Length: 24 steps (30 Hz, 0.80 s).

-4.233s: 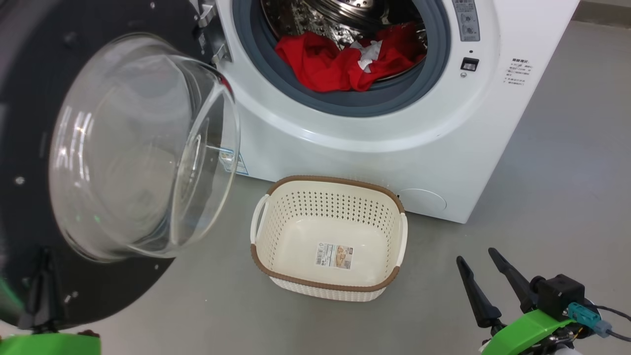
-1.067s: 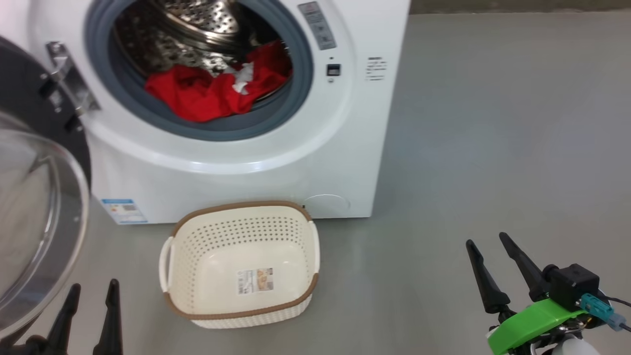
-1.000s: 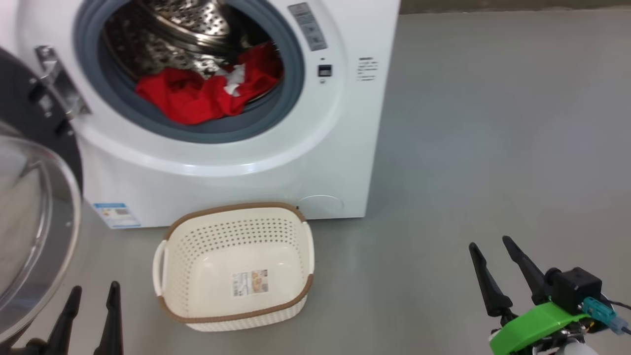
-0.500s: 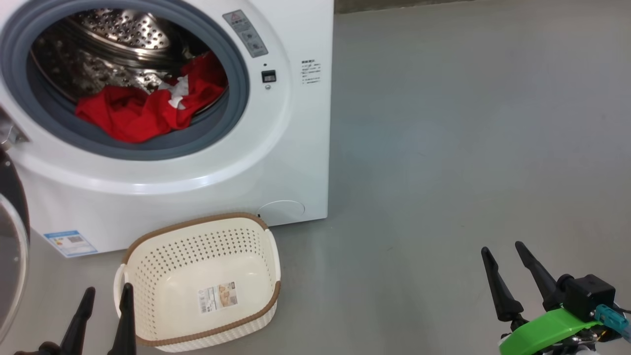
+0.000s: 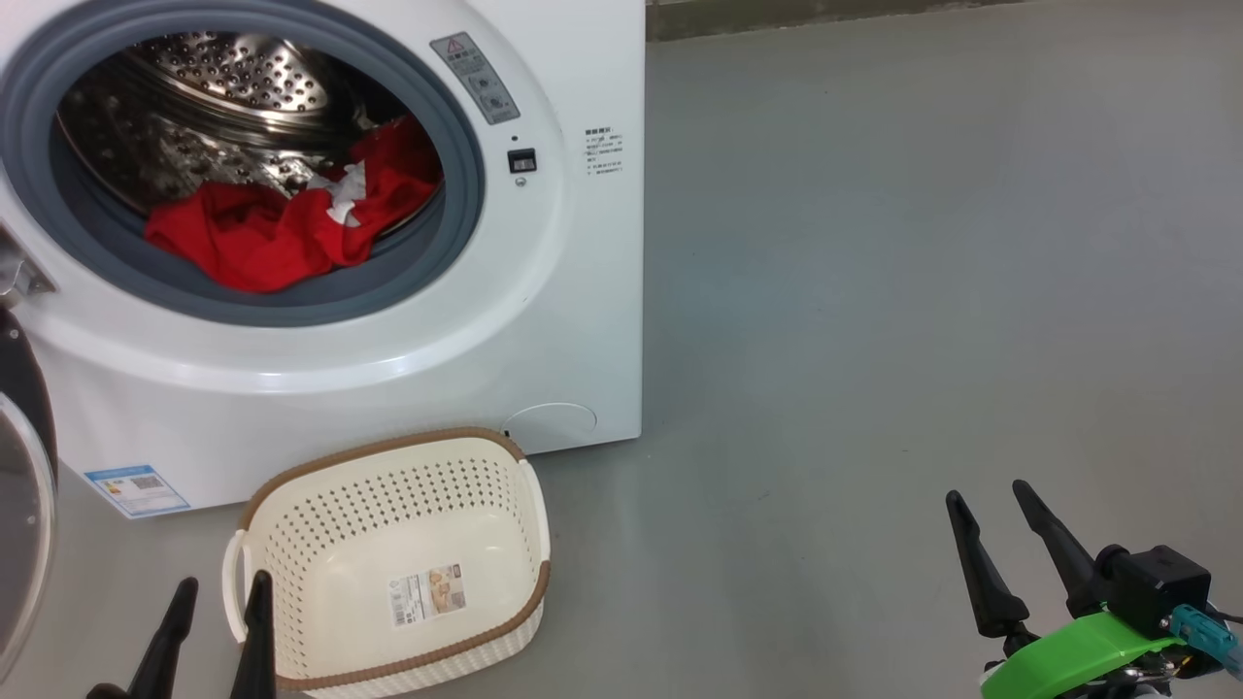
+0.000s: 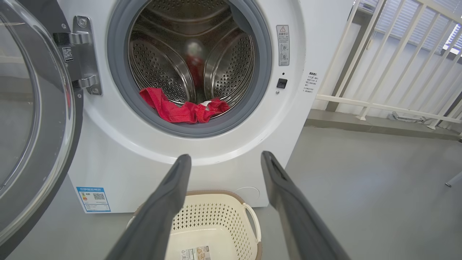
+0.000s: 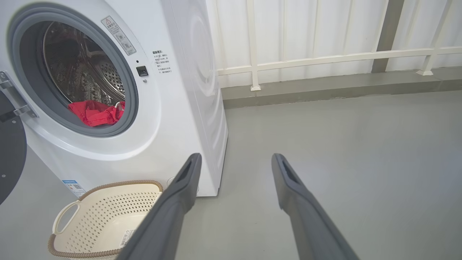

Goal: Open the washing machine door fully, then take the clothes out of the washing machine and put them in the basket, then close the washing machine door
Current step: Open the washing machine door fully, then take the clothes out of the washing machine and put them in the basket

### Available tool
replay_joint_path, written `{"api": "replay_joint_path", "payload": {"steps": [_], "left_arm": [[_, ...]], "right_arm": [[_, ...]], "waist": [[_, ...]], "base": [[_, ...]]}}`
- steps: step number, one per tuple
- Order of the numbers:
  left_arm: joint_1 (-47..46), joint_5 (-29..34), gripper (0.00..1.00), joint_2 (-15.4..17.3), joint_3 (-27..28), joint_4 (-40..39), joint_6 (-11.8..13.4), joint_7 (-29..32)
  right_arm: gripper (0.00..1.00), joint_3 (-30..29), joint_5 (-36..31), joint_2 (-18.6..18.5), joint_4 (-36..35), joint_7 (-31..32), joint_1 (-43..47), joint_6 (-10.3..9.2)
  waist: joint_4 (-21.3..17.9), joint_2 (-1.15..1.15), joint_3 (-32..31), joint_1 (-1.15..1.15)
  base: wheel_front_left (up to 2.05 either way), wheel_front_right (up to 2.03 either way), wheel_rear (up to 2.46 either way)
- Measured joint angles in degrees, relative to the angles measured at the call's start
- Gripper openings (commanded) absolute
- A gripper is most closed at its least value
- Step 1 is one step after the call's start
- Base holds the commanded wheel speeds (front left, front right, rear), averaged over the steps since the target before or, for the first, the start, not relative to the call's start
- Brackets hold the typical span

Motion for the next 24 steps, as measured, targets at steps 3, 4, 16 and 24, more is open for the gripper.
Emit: {"api": "replay_joint_path", "payload": {"steps": [3,4,16,24], "left_arm": [[0.0,0.0,1.0,-0.1,0.1,-0.6,0.0,0.0],[0.0,0.0,1.0,-0.1,0.1,-0.6,0.0,0.0],[0.0,-0.1,1.0,0.0,0.2,-1.3,0.0,0.0],[0.0,-0.5,1.0,0.1,0.4,-1.4,0.0,0.0]], "right_arm": [[1.0,-0.1,0.0,0.0,0.0,0.0,0.0,0.0],[1.0,-0.1,0.0,0.0,0.0,0.0,0.0,0.0],[1.0,-0.1,0.0,0.0,0.0,0.0,0.0,0.0],[1.0,-0.1,0.0,0.0,0.0,0.0,0.0,0.0]], "waist": [[0.2,0.0,-0.1,0.0],[0.2,0.0,-0.1,0.0],[1.0,0.0,0.4,0.0],[0.9,0.0,0.9,0.0]], "base": [[0.0,0.0,0.0],[0.0,0.0,0.0],[0.06,-0.17,0.11],[1.06,-1.51,0.45]]}}
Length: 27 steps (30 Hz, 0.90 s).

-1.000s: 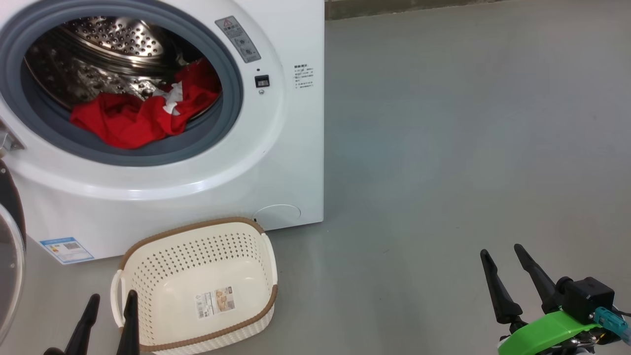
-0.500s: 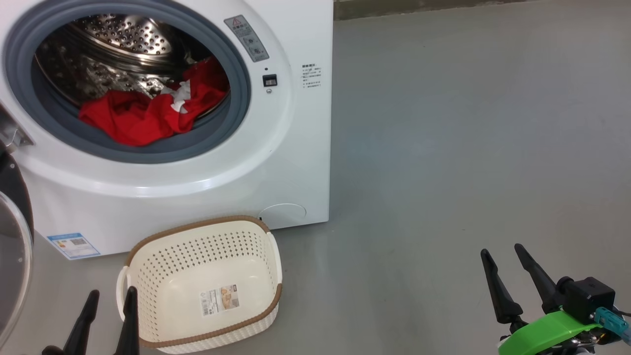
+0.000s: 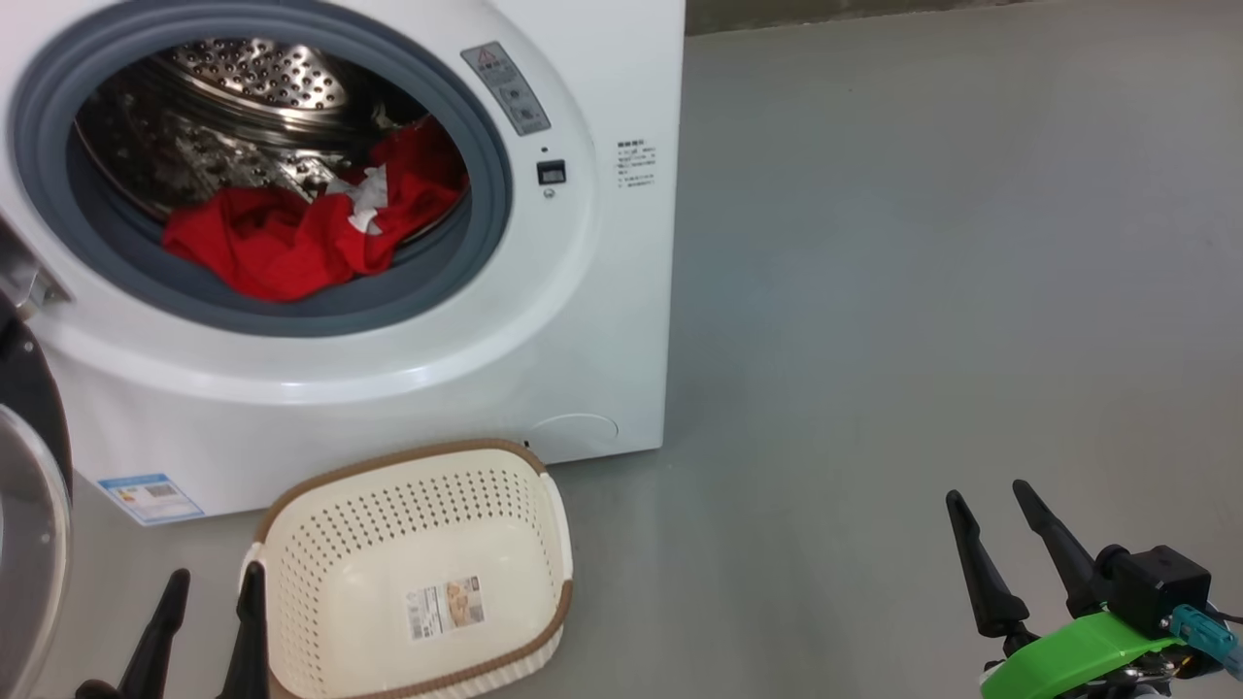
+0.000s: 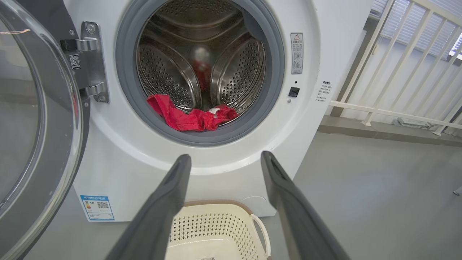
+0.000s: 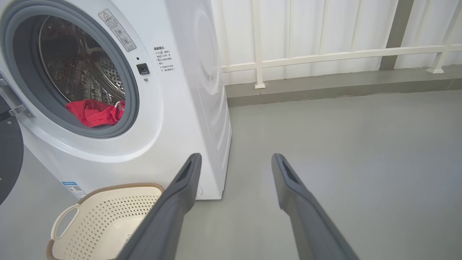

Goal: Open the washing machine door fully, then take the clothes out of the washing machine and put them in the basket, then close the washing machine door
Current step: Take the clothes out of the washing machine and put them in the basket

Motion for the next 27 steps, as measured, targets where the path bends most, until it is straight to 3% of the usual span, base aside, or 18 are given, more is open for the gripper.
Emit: {"api": "replay_joint_path", "payload": {"steps": [12,27], "left_arm": [[-0.1,0.0,1.0,0.8,-0.1,-0.6,0.0,0.0],[-2.9,-0.6,1.0,0.7,-2.1,2.5,0.0,0.0]], "right_arm": [[1.0,0.0,-0.1,0.4,-0.2,0.0,-0.1,0.0],[1.0,0.0,-0.6,1.9,-0.5,0.0,-0.2,0.0]], "waist": [[-0.1,0.0,1.1,0.0],[-0.2,0.0,3.1,0.0]], "base": [[1.38,-1.59,0.2],[0.15,-0.15,0.0]]}}
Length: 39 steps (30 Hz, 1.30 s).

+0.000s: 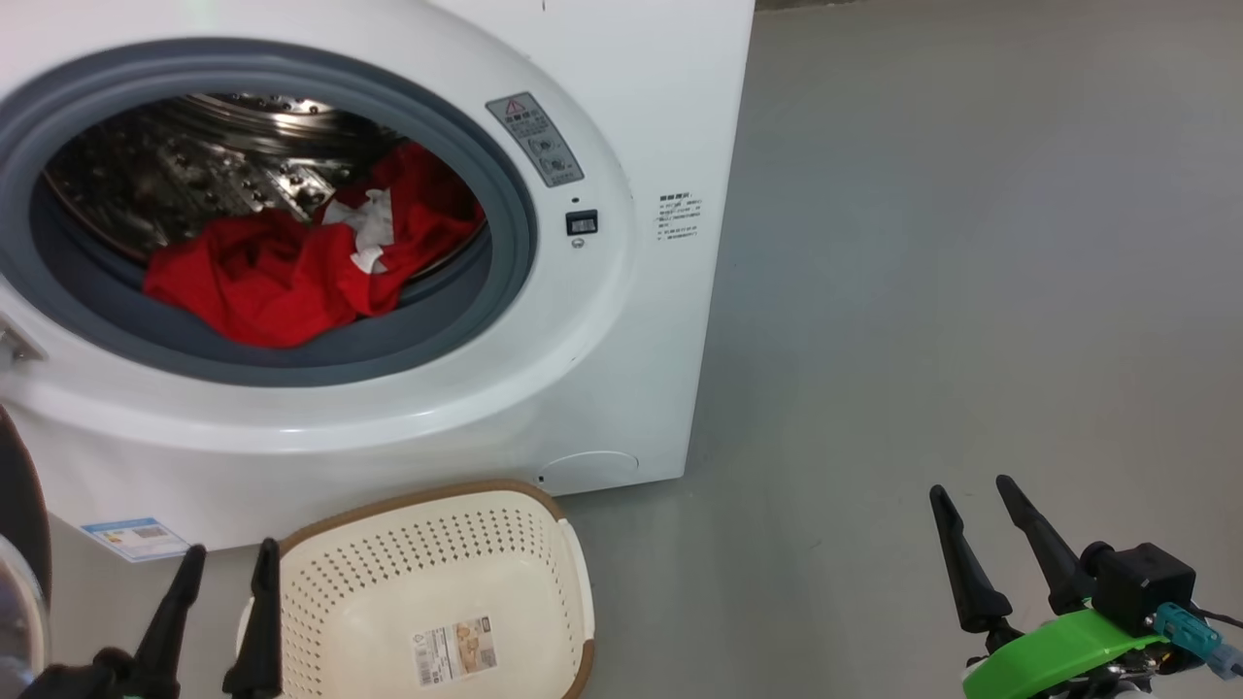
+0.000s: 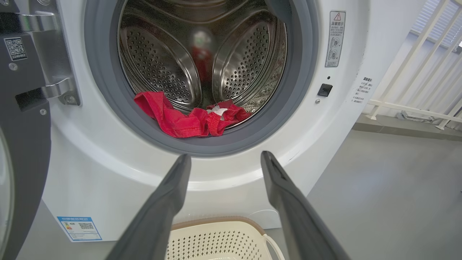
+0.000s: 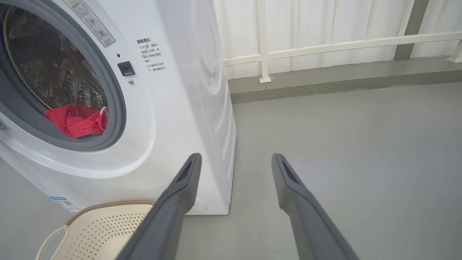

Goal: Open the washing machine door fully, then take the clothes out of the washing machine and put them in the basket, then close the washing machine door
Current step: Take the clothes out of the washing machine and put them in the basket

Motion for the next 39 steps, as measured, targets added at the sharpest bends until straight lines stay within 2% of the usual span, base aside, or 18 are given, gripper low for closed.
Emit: {"api": "replay_joint_path", "payload": {"steps": [6,10,15,19,25,39], "left_arm": [[-5.0,0.6,1.0,0.7,-2.2,3.1,0.0,0.0],[-11.7,1.0,1.0,1.6,-4.7,6.5,0.0,0.0],[-22.7,2.2,1.0,2.6,-8.2,15.2,0.0,0.0],[-32.0,3.1,1.0,2.7,-11.5,22.5,0.0,2.5],[-44.3,3.0,1.0,3.2,-13.4,33.6,0.0,5.8],[-61.3,3.4,1.0,5.9,-18.1,51.4,0.0,6.1]], "right_arm": [[1.0,0.0,-0.1,0.6,-0.5,0.0,-1.5,0.0],[1.0,-0.1,-0.5,1.6,-0.7,0.0,-2.6,0.0],[1.0,0.2,-1.1,2.7,-0.9,0.0,-3.6,0.0],[1.0,0.9,-1.5,3.9,-1.1,0.0,-6.0,0.0],[1.0,2.8,-1.6,5.2,-1.1,0.0,-8.8,0.0],[1.0,6.0,-0.8,5.9,-1.7,0.0,-11.3,0.0]], "waist": [[-0.3,0.0,2.0,0.0],[-0.4,0.0,3.8,0.0],[-0.7,0.0,6.3,0.0],[-1.2,0.0,8.5,0.0],[-2.7,0.0,11.7,0.0],[-7.2,0.0,18.2,0.0]], "base": [[0.0,0.0,0.0],[0.0,0.0,0.0],[0.0,0.0,0.0],[0.0,0.0,0.0],[0.0,0.0,0.0],[0.0,0.0,0.0]]}}
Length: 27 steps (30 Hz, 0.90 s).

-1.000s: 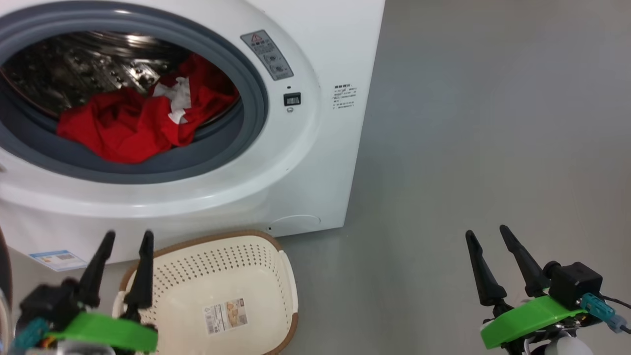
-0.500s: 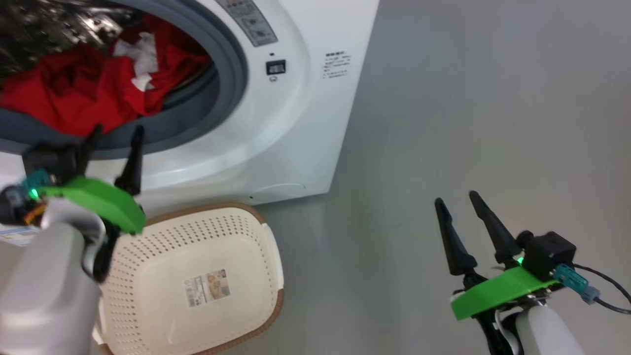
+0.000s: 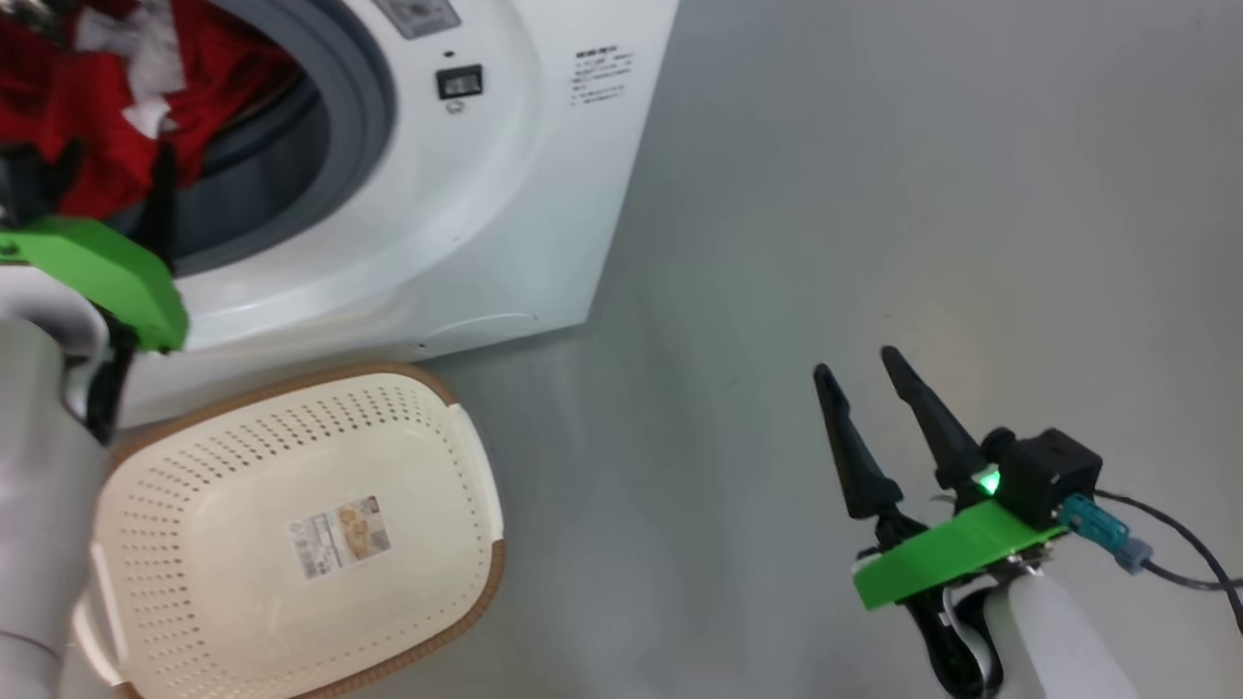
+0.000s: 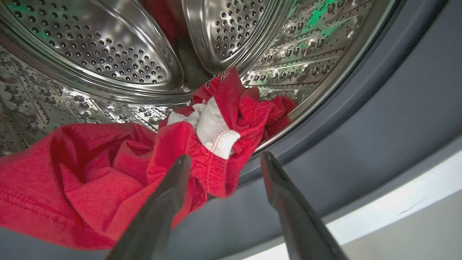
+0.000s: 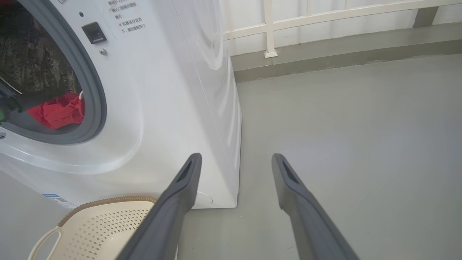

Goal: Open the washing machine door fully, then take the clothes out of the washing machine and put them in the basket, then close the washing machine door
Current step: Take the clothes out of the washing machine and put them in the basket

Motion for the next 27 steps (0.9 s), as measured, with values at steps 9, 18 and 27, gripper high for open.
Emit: {"api": "replay_joint_path", "payload": {"steps": [9,18,27], "left_arm": [[-5.6,0.7,1.0,2.8,-4.2,5.9,0.0,0.0],[-10.9,0.7,1.0,5.7,-7.4,10.2,0.0,-0.4],[-13.5,-0.3,1.0,6.6,-11.2,11.5,0.0,-1.6]], "right_arm": [[1.0,2.5,1.4,0.1,-1.3,0.0,-2.9,0.0],[1.0,3.7,4.0,0.2,-1.8,0.0,-2.9,0.0],[1.0,4.1,4.8,0.2,-2.7,0.0,-2.9,0.0]], "waist": [[-2.8,0.0,3.3,0.0],[-5.4,0.0,6.6,0.0],[-7.8,0.0,8.6,0.0]], "base": [[0.0,0.0,0.0],[0.0,0.0,0.0],[0.0,0.0,0.0]]}}
